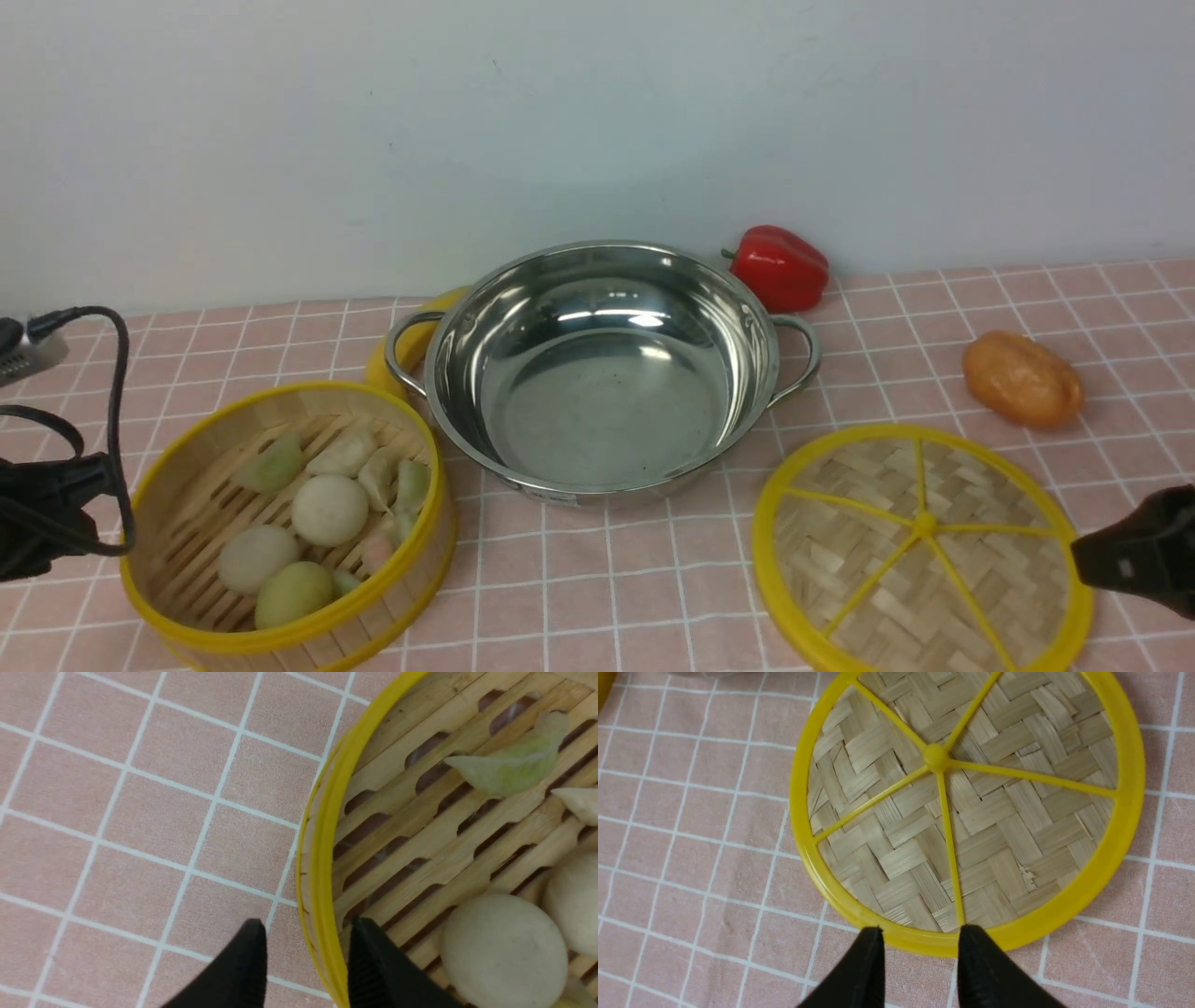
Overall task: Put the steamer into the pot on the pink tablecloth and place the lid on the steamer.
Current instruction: 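Grasp the rim of the steamer basket holding the buns with the left gripper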
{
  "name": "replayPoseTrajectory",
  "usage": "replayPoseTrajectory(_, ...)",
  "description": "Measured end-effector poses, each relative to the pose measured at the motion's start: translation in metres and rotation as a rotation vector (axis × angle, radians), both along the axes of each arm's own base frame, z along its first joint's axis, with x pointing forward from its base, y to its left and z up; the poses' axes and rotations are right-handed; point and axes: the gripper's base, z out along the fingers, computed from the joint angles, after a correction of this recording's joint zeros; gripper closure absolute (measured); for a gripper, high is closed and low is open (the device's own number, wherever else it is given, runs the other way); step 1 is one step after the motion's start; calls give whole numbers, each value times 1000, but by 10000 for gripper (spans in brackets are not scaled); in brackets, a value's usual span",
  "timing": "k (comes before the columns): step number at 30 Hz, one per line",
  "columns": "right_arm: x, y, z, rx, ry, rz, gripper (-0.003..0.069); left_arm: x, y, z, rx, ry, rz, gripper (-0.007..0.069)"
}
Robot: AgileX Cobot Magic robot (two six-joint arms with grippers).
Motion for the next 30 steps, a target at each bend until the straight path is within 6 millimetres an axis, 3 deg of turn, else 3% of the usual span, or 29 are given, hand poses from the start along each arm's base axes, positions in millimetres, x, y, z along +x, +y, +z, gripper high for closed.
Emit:
replayPoseTrajectory(9,-1,2,0,21,7,0,418,14,0,-21,-49,0,-39,382)
replayPoseTrajectory(17,-1,2,0,21,8,0,418,24,5,-53,-63,63,-40,384)
replayPoseTrajectory(19,-1,2,0,21,8,0,418,26,5,-61,-76,76,-26,428)
replayPoseTrajectory(24,-1,2,1,28,9,-2,418,29,6,-60,-72,79,-40,581)
replayPoseTrajectory(30,-1,2,1,33,10,-3,418,40,11,-42,-94,125,-118,585)
